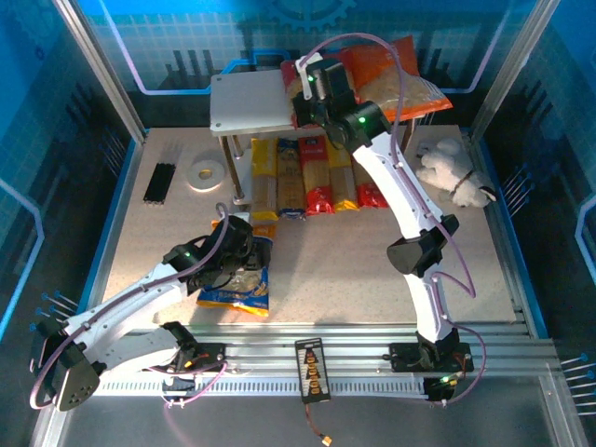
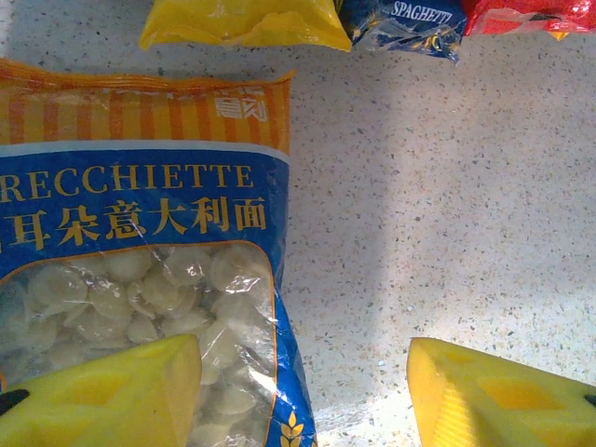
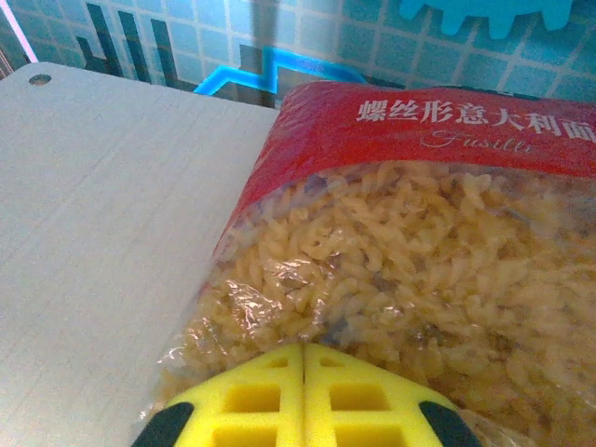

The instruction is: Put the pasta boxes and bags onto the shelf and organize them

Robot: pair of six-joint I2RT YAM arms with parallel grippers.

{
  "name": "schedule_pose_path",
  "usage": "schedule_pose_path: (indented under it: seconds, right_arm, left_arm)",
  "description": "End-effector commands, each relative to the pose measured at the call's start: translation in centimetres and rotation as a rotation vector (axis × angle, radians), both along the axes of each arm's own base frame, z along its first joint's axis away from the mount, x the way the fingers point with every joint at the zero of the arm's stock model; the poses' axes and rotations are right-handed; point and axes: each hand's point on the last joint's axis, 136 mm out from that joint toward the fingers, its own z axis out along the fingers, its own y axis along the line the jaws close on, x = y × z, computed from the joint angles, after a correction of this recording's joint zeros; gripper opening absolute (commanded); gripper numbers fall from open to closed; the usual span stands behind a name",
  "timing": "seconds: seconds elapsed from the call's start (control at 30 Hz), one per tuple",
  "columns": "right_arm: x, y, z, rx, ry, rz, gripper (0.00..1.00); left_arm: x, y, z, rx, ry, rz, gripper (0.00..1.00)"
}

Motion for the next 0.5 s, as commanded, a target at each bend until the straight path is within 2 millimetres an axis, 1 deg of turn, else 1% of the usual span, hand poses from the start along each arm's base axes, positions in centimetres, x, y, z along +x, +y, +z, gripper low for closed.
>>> schedule_pose_path:
  seconds: [0.0, 0.37, 0.47]
  right_arm:
    - [1.39, -0.08, -1.53, 0.024, 0.022, -0.045, 0.01]
    - [2.28, 0.06, -1.29, 0.125, 0.03, -0.049, 0.02]
    - [2.11, 0.15, -1.03, 0.154, 0.041, -0.034, 0.03]
  left_arm:
    - [-0.27, 0.69, -0.38, 0.024, -0.001, -0.003, 0.61]
    - [-0.37, 0.9, -0.76, 0.021, 0.009, 0.008, 0.61]
    - [-0.46, 1.01, -0.88, 0.024, 0.013, 0.01, 0.61]
